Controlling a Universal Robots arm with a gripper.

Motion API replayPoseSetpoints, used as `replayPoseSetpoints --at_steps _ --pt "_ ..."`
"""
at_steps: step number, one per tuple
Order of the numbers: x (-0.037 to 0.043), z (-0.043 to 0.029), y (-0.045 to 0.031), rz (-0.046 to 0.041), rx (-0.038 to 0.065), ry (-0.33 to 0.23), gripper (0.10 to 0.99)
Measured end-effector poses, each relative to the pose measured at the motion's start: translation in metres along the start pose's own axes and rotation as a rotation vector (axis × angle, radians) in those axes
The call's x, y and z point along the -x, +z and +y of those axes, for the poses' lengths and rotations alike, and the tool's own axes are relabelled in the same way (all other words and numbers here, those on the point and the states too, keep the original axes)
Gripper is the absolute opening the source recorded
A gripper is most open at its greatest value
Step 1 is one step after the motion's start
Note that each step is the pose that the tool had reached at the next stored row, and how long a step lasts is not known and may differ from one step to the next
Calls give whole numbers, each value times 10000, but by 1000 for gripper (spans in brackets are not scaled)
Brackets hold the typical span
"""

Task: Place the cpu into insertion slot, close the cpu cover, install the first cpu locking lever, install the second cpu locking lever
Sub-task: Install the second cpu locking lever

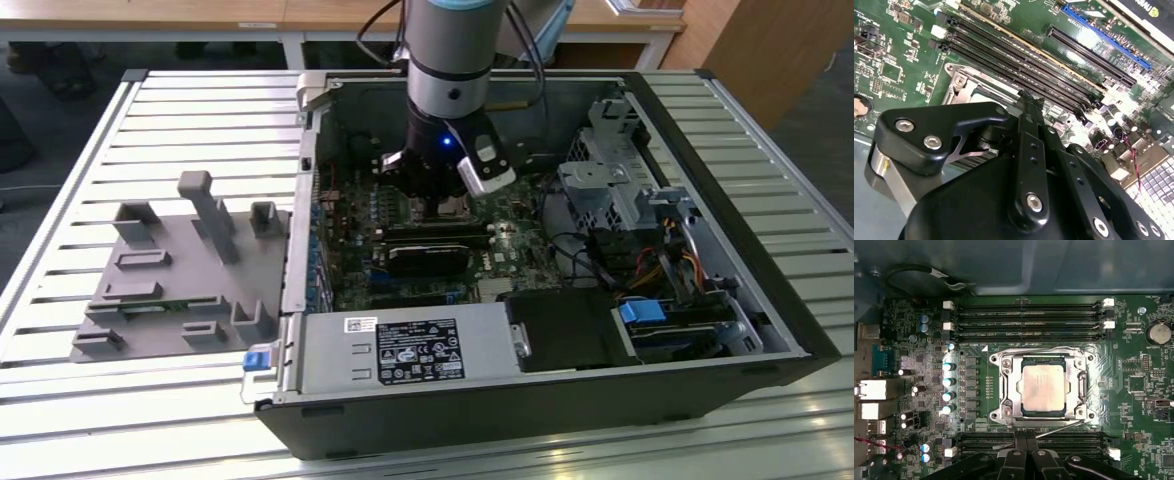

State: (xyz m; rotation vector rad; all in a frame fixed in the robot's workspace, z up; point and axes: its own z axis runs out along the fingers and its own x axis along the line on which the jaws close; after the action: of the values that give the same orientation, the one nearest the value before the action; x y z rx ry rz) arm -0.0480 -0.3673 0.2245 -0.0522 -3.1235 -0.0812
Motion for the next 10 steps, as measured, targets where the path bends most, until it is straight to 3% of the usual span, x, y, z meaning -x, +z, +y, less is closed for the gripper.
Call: replayPoseSetpoints --at_steps 6,10 --pt "-20 -7 29 2 45 -2 106" --pt "-37 -33 35 7 207 -4 106"
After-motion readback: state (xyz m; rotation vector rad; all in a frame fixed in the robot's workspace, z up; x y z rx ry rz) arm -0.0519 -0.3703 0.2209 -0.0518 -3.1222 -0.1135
